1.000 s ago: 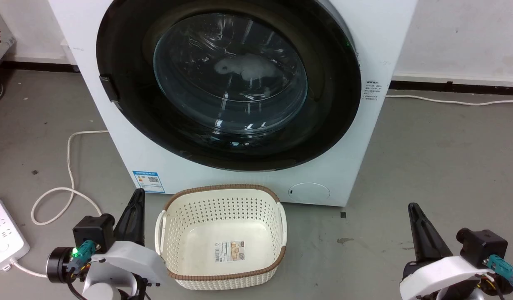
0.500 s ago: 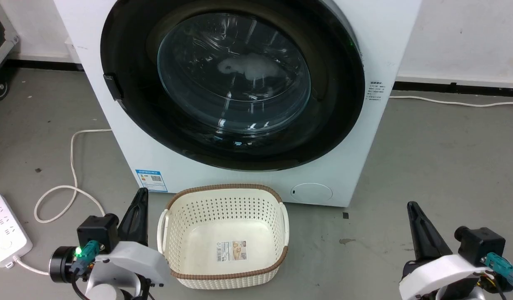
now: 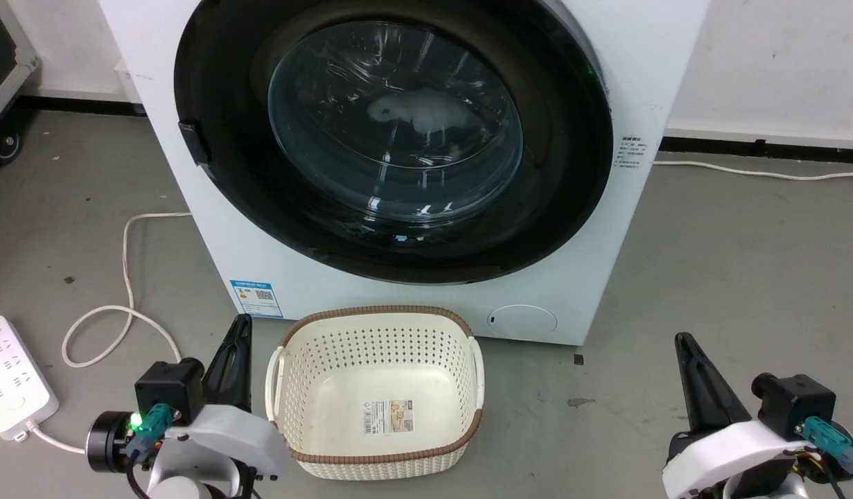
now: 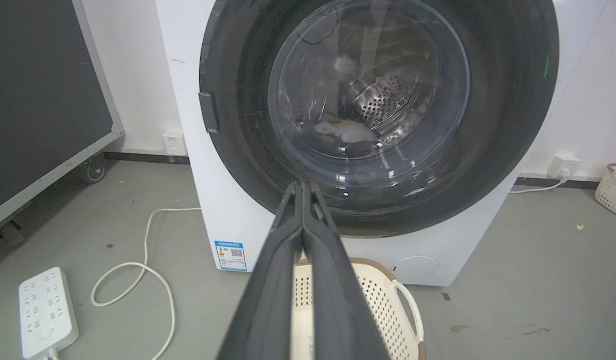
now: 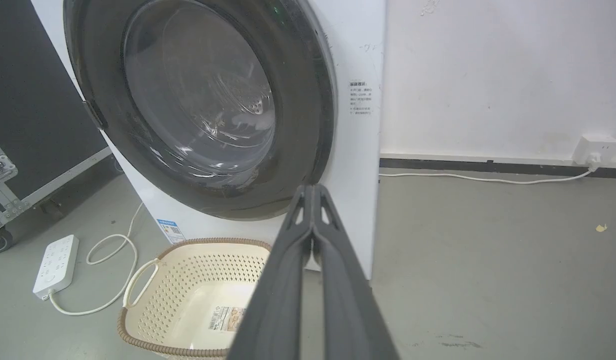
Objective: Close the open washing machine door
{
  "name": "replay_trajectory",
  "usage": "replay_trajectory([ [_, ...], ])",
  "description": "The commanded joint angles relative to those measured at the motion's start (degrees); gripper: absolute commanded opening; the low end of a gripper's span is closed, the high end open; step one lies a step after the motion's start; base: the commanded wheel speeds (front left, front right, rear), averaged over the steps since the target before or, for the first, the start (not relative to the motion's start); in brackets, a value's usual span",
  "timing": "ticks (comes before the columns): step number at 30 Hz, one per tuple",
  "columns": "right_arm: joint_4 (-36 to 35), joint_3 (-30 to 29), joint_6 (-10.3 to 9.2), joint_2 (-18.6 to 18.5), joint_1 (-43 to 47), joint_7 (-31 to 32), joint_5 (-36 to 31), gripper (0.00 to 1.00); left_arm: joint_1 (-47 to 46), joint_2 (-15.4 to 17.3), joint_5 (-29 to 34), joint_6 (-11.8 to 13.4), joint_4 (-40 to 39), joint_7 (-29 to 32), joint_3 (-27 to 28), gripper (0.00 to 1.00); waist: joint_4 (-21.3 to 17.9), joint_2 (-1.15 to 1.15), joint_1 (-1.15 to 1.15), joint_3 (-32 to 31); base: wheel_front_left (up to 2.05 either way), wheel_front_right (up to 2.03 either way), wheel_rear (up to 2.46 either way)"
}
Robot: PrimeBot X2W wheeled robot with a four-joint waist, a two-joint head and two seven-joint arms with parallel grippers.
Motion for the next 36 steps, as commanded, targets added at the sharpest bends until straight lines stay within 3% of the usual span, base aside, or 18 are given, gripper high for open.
replay_trajectory([
  [1,-0.58,0.07,-0.01,-0.04,0.77,0.25,-0.49,0.0,1.04,-0.65,1.0,-0.5,-0.5,0.34,0.7,0.0,0.07,0.0,0.0,0.0,0.0,0.0,0.0],
  [36,-3.24,0.41,-0.03,-0.08,1.51,2.58,-4.14,0.0,3.73,-5.87,9.16,-3.35,-3.52,3.53,5.91,0.0,1.45,0.0,0.0,0.04,0.0,0.0,0.0],
])
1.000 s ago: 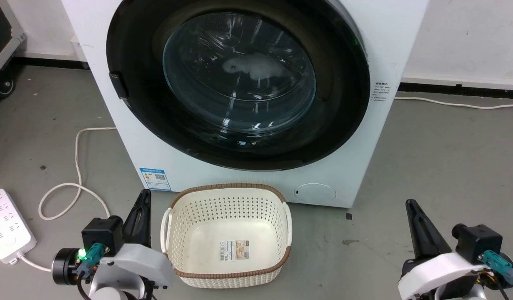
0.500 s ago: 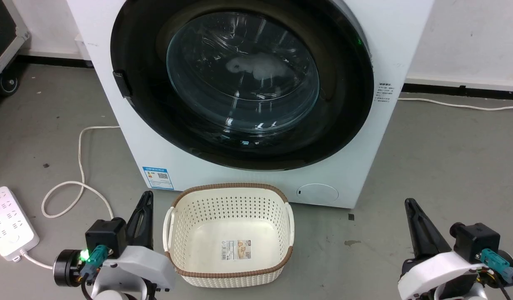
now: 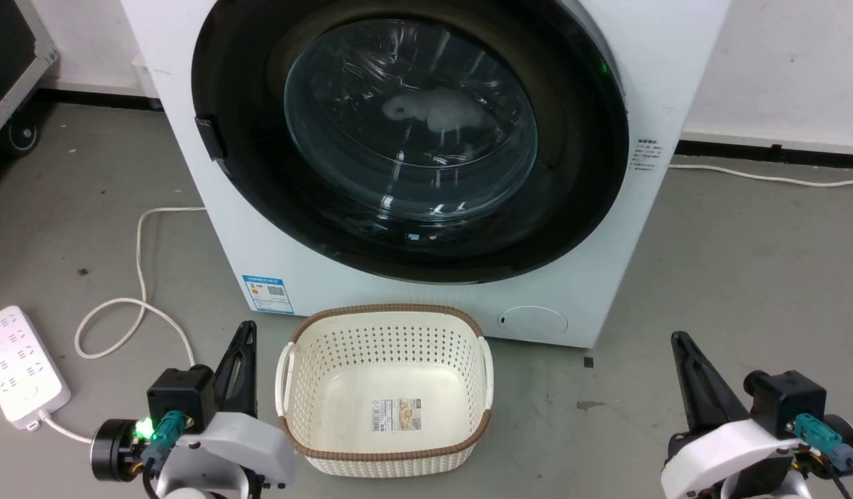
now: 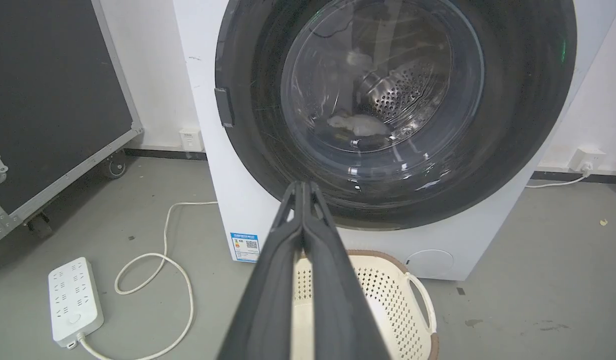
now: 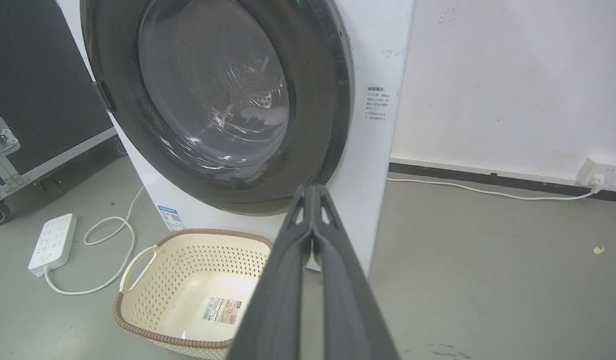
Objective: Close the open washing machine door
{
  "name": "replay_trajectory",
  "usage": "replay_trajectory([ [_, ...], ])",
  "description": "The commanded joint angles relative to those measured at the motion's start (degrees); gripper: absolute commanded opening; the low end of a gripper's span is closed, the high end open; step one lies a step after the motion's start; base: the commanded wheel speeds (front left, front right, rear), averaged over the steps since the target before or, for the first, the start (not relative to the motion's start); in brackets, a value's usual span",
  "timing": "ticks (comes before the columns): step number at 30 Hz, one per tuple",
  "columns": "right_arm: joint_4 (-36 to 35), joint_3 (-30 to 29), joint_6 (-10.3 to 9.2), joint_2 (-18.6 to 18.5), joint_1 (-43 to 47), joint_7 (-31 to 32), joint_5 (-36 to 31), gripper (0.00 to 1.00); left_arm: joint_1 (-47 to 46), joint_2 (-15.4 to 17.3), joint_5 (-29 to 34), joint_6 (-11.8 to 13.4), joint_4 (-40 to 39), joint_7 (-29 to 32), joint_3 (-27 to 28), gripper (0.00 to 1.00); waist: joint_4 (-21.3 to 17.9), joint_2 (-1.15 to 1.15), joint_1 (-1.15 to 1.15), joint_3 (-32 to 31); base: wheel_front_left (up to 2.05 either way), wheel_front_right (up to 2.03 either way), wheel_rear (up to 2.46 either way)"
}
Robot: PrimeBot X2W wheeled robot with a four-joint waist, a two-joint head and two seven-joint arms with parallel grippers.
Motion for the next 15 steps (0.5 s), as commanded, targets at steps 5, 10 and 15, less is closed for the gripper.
replay_trajectory([
  [5,-0.83,0.12,-0.03,-0.09,1.07,0.57,-0.94,0.0,1.19,-1.18,1.79,-0.73,-0.86,0.57,1.16,0.0,0.2,0.0,0.0,0.01,0.0,0.0,0.0],
  [10,-1.2,0.17,-0.03,-0.09,1.17,0.89,-1.44,0.0,1.57,-1.9,2.92,-1.12,-1.28,1.01,1.88,0.0,0.39,0.0,0.0,0.01,0.0,0.0,0.0],
  [15,-1.57,0.22,-0.03,-0.1,1.27,1.21,-1.95,0.0,1.94,-2.63,4.05,-1.52,-1.7,1.46,2.6,0.0,0.58,0.0,0.0,0.02,0.0,0.0,0.0],
])
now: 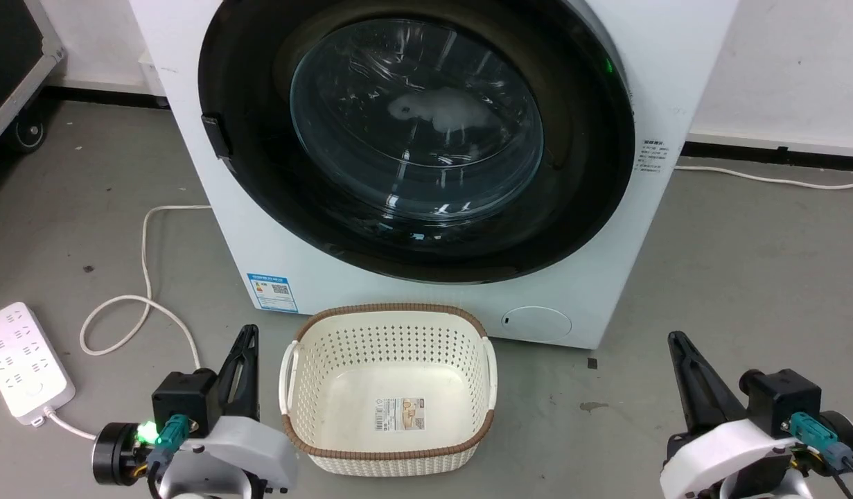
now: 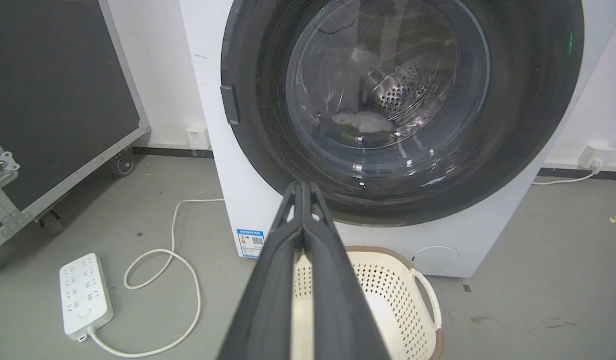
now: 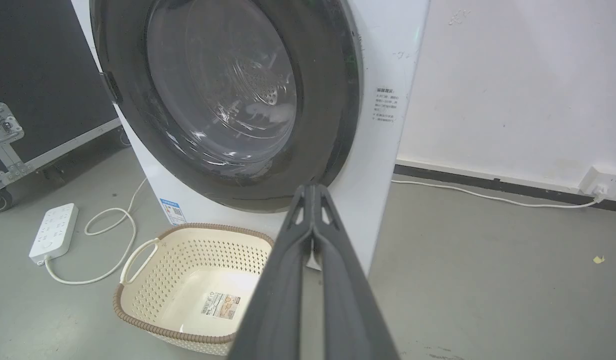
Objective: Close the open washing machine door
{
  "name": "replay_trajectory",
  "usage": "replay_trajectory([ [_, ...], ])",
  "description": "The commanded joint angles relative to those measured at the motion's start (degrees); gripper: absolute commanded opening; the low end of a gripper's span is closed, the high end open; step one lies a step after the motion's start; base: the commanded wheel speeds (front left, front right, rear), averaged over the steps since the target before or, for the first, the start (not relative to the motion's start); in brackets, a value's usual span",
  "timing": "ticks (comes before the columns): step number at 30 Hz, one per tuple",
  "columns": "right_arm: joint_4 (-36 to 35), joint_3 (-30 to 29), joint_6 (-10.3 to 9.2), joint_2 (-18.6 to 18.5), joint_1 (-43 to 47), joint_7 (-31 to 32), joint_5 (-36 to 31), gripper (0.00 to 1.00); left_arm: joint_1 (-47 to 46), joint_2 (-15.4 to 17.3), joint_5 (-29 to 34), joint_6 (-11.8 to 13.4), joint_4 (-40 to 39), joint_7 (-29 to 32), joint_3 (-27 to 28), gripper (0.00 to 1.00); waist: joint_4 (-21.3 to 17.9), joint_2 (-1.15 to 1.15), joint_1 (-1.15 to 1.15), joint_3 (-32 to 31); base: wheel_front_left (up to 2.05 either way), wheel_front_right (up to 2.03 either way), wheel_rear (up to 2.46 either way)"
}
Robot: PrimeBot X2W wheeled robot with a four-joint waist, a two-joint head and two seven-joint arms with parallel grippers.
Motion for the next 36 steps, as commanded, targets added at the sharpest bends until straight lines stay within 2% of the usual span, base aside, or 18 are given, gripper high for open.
replay_trajectory([
  [1,-0.59,0.1,-0.03,-0.1,0.93,0.28,-0.51,0.0,0.87,-0.47,0.98,-0.46,-0.52,0.29,0.64,0.0,0.06,0.0,0.0,0.0,0.0,0.0,0.0],
  [36,-3.15,0.43,-0.04,-0.14,1.64,2.52,-4.03,0.0,3.47,-5.5,8.84,-3.2,-3.42,3.37,5.65,0.0,1.38,0.0,0.0,0.03,0.0,0.0,0.0],
])
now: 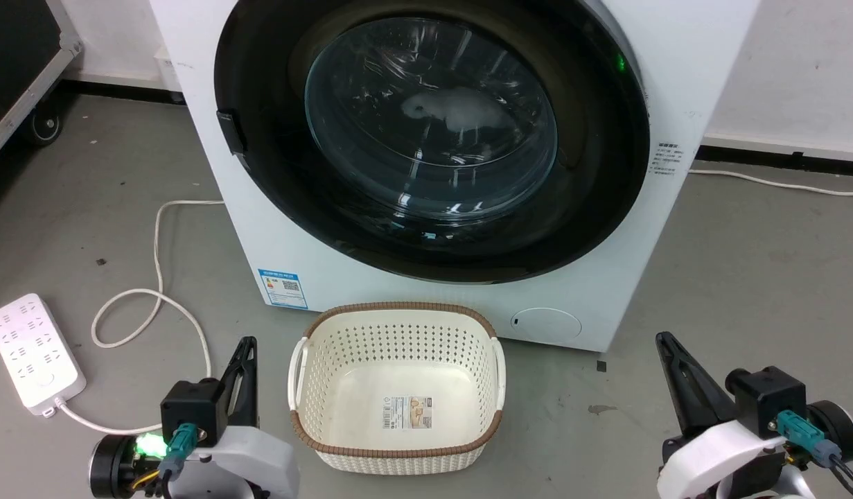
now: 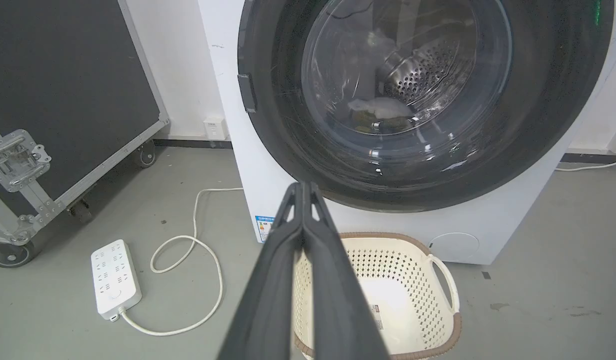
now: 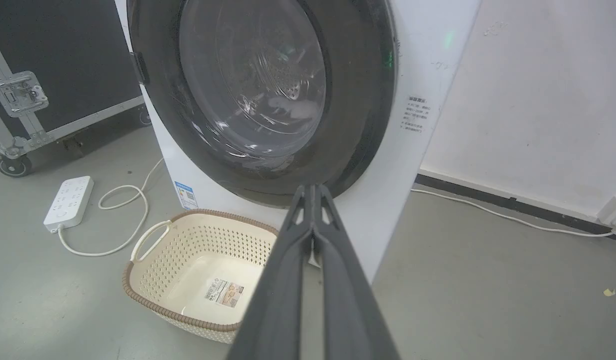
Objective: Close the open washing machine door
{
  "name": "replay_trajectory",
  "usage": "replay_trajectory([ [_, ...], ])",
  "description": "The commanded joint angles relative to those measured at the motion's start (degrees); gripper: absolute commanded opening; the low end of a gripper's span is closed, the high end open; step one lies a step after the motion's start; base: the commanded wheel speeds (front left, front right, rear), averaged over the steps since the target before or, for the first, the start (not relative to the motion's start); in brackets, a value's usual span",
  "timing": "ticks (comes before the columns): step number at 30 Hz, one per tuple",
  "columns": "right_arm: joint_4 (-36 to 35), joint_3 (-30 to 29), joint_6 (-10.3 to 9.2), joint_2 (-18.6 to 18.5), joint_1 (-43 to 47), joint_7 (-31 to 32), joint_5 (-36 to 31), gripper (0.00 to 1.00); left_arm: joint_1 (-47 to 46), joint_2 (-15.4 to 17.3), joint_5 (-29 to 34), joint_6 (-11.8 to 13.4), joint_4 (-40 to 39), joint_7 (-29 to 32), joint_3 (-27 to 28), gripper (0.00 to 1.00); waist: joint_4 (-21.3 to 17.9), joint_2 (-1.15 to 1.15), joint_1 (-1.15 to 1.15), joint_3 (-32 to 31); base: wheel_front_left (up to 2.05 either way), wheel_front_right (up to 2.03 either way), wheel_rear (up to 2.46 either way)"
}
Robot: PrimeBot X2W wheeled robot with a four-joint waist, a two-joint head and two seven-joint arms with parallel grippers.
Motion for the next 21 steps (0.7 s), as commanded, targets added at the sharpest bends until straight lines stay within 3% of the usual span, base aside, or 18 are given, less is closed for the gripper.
replay_trajectory([
  [1,-0.4,0.05,-0.04,-0.14,1.11,0.03,-0.43,0.0,0.91,-0.09,0.39,-0.31,-0.34,0.02,0.31,0.0,0.0,0.0,0.0,0.0,0.0,0.0,0.0],
  [21,-0.4,0.05,-0.04,-0.14,1.11,0.03,-0.43,0.0,0.91,-0.09,0.39,-0.31,-0.34,0.02,0.31,0.0,0.0,0.0,0.0,0.0,0.0,0.0,0.0],
])
